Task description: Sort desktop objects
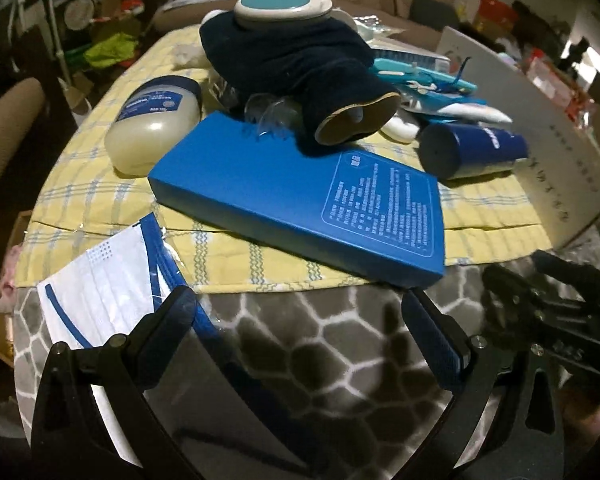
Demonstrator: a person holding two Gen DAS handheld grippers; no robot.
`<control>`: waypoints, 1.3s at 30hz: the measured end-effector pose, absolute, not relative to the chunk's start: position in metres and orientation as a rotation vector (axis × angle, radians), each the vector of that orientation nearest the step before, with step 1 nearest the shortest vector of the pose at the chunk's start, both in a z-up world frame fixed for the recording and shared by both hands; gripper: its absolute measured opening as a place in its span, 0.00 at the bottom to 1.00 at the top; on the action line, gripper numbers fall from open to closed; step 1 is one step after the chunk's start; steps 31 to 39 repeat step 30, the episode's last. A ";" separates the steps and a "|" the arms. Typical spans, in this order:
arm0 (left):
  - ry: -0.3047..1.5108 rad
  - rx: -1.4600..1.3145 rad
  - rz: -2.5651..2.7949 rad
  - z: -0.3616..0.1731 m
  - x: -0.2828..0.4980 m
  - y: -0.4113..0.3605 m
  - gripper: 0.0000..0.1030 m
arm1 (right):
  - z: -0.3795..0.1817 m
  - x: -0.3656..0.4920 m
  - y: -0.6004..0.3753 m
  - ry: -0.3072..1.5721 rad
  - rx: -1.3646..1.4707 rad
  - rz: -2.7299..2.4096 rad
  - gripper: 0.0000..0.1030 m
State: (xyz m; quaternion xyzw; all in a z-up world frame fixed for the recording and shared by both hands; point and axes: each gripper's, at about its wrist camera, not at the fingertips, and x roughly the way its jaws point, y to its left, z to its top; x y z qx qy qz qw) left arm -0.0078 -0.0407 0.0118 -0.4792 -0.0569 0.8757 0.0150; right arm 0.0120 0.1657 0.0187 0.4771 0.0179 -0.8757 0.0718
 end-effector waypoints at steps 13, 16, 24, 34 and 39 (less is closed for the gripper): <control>-0.029 -1.486 2.836 0.000 -0.007 -0.022 1.00 | 0.012 0.023 0.164 0.100 1.354 -2.689 1.00; -0.030 -1.486 2.835 0.000 -0.007 -0.022 1.00 | 0.011 0.023 0.164 0.104 1.356 -2.693 1.00; -0.031 -1.487 2.835 0.001 -0.008 -0.022 1.00 | 0.011 0.023 0.165 0.100 1.355 -2.691 1.00; -0.029 -1.485 2.834 0.002 -0.008 -0.023 1.00 | 0.012 0.023 0.165 0.099 1.355 -2.690 1.00; -0.029 -1.485 2.834 0.002 -0.008 -0.023 1.00 | 0.012 0.023 0.165 0.099 1.355 -2.690 1.00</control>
